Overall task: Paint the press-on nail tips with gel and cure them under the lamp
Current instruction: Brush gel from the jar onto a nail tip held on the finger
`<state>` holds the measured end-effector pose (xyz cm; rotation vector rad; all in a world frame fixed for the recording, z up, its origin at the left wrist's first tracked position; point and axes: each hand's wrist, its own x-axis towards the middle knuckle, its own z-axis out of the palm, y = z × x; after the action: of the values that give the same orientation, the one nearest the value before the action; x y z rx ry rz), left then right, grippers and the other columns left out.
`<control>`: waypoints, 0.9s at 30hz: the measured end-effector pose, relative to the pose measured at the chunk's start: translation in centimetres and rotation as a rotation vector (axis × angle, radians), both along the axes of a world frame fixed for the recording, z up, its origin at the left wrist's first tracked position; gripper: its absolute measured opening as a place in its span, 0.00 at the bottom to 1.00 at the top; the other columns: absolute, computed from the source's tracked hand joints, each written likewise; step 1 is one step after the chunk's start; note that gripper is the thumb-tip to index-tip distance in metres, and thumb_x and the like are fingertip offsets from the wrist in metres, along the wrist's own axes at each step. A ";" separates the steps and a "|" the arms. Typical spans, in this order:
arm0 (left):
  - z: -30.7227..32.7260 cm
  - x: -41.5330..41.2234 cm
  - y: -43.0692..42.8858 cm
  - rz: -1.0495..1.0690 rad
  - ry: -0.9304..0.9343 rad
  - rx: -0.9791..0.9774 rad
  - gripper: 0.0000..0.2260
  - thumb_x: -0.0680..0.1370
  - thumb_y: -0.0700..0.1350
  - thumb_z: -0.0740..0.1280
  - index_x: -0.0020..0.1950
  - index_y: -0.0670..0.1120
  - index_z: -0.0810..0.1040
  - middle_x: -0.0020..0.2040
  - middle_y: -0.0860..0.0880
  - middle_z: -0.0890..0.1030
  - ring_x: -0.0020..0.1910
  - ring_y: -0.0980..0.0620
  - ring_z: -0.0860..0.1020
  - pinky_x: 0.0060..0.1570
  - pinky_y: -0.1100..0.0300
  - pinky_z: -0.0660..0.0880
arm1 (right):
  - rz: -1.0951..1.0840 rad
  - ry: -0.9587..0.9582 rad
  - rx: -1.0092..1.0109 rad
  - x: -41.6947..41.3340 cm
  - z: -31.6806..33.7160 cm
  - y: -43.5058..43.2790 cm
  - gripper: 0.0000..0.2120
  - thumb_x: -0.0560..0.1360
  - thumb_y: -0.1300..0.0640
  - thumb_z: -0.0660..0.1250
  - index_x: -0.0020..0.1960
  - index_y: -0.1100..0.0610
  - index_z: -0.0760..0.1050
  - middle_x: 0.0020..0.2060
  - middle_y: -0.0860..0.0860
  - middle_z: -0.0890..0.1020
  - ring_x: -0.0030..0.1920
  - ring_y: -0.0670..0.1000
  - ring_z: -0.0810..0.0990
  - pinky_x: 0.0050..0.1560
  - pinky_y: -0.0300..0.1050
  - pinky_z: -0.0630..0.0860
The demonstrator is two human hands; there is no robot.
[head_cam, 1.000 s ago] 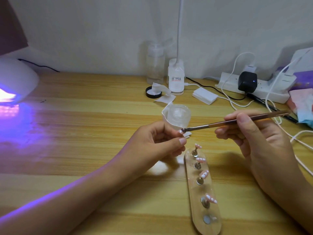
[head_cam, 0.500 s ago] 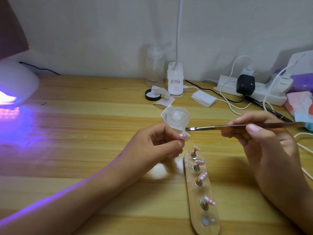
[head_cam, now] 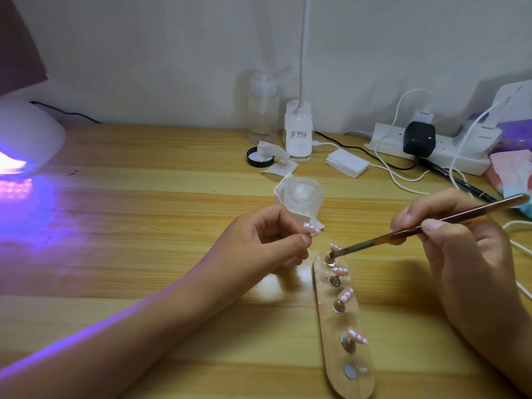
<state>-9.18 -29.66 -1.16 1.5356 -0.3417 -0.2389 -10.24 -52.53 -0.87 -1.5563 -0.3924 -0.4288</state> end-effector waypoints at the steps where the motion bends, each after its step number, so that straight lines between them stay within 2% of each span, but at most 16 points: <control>1: 0.0 0.0 0.0 0.005 0.005 -0.001 0.05 0.71 0.42 0.69 0.36 0.51 0.79 0.32 0.52 0.80 0.30 0.57 0.76 0.35 0.65 0.73 | -0.001 -0.008 0.015 0.1 -0.1 -0.1 0.09 0.70 0.56 0.60 0.39 0.49 0.78 0.36 0.49 0.80 0.40 0.50 0.78 0.46 0.39 0.76; 5: 0.2 0.0 -0.1 0.018 0.027 0.014 0.06 0.71 0.43 0.70 0.34 0.53 0.79 0.30 0.52 0.79 0.28 0.58 0.75 0.32 0.67 0.72 | 0.002 -0.033 0.064 0.2 -0.1 0.0 0.09 0.73 0.56 0.60 0.43 0.49 0.79 0.39 0.50 0.81 0.42 0.54 0.80 0.49 0.41 0.77; 8: 0.1 0.0 -0.1 0.026 0.027 0.018 0.11 0.73 0.39 0.72 0.34 0.51 0.79 0.29 0.52 0.79 0.27 0.58 0.74 0.30 0.69 0.71 | 0.016 -0.017 0.070 -0.1 -0.1 0.3 0.08 0.74 0.56 0.61 0.46 0.51 0.79 0.41 0.52 0.82 0.45 0.56 0.82 0.51 0.41 0.77; 11: 0.3 -0.1 0.0 0.020 0.019 0.039 0.10 0.73 0.40 0.71 0.34 0.52 0.79 0.29 0.52 0.79 0.28 0.58 0.74 0.30 0.68 0.72 | 0.026 -0.016 0.058 -0.5 0.1 0.7 0.07 0.74 0.55 0.62 0.46 0.52 0.79 0.43 0.52 0.83 0.47 0.57 0.83 0.52 0.40 0.78; 15: 0.1 0.0 0.1 0.036 0.020 0.055 0.13 0.75 0.37 0.71 0.34 0.51 0.79 0.30 0.51 0.79 0.28 0.57 0.74 0.30 0.68 0.72 | 0.048 -0.036 -0.024 -0.9 0.4 1.1 0.06 0.74 0.58 0.62 0.47 0.59 0.76 0.43 0.54 0.82 0.45 0.53 0.83 0.45 0.32 0.75; 17: 0.2 -0.1 0.0 0.039 0.029 0.052 0.12 0.75 0.37 0.71 0.35 0.49 0.78 0.30 0.51 0.79 0.28 0.57 0.74 0.30 0.68 0.72 | 0.032 -0.043 -0.046 -0.8 0.3 0.9 0.04 0.74 0.63 0.62 0.46 0.60 0.75 0.42 0.54 0.82 0.44 0.51 0.82 0.44 0.32 0.75; 19: 0.2 -0.1 0.0 0.040 0.033 0.040 0.10 0.75 0.37 0.72 0.36 0.48 0.78 0.30 0.52 0.79 0.28 0.57 0.74 0.30 0.68 0.72 | 0.016 -0.055 -0.048 -0.7 0.1 0.7 0.04 0.73 0.63 0.61 0.45 0.60 0.75 0.40 0.52 0.81 0.44 0.52 0.81 0.47 0.37 0.76; 22: 0.2 -0.1 -0.1 0.024 0.011 0.017 0.07 0.72 0.41 0.72 0.36 0.51 0.79 0.31 0.53 0.79 0.30 0.58 0.76 0.34 0.67 0.72 | -0.008 -0.040 -0.047 -0.3 -0.1 0.4 0.06 0.72 0.56 0.61 0.43 0.56 0.76 0.39 0.51 0.81 0.43 0.52 0.80 0.48 0.39 0.77; 25: 0.2 -0.1 -0.1 0.001 -0.022 -0.008 0.06 0.72 0.42 0.70 0.39 0.53 0.81 0.35 0.55 0.80 0.34 0.58 0.76 0.39 0.66 0.73 | 0.008 -0.017 0.055 0.2 -0.3 0.0 0.08 0.72 0.56 0.61 0.43 0.50 0.79 0.39 0.50 0.81 0.43 0.52 0.80 0.49 0.41 0.77; 27: 0.2 -0.1 -0.1 -0.010 -0.042 -0.016 0.07 0.72 0.42 0.70 0.41 0.53 0.83 0.37 0.56 0.81 0.35 0.60 0.76 0.41 0.68 0.72 | 0.030 -0.007 0.128 0.5 -0.3 -0.2 0.09 0.74 0.56 0.61 0.46 0.50 0.80 0.40 0.50 0.82 0.43 0.52 0.81 0.49 0.42 0.78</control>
<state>-9.31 -29.71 -0.97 1.5249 -0.3835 -0.2109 -9.74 -52.69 -1.15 -1.4239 -0.3859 -0.4286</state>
